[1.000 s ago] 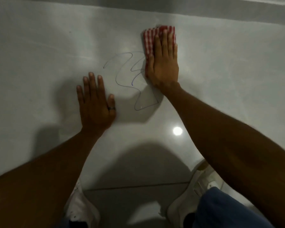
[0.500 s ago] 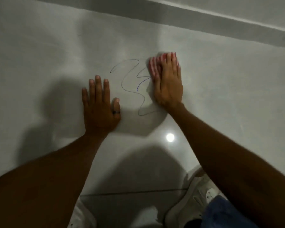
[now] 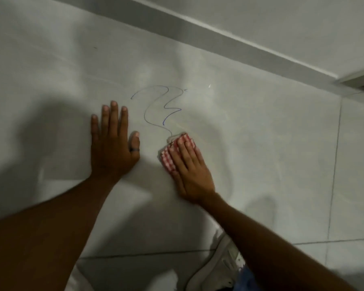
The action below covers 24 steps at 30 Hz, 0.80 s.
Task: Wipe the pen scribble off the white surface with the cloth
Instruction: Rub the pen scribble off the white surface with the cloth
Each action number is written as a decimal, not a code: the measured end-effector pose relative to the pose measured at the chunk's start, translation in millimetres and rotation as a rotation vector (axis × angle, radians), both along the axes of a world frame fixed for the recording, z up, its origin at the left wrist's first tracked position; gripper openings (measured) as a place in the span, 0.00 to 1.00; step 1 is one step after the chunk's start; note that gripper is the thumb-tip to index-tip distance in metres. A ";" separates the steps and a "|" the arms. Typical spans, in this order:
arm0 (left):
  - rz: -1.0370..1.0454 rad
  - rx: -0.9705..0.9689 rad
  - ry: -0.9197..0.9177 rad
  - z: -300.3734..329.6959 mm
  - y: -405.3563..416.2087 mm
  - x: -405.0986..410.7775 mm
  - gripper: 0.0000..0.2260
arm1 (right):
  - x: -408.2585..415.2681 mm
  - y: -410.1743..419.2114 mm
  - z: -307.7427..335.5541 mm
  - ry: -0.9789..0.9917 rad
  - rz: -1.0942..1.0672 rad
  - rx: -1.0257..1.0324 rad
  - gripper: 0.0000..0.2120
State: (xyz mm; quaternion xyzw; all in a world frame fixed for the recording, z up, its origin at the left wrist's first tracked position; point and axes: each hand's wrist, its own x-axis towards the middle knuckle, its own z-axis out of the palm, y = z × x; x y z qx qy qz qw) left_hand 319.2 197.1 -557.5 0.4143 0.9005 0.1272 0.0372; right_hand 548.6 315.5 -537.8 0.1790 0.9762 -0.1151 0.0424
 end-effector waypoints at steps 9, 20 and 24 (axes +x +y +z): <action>-0.029 -0.005 -0.001 -6.2 -1.6 -2.0 0.33 | -108.4 85.1 5.7 0.005 -0.101 0.017 0.31; -0.025 -0.011 0.005 -6.9 -2.3 -2.1 0.33 | -156.8 66.2 6.0 0.025 -0.263 -0.005 0.31; -0.016 0.009 0.023 -7.8 -3.3 -1.0 0.32 | -174.7 53.9 7.8 0.033 -0.416 -0.014 0.31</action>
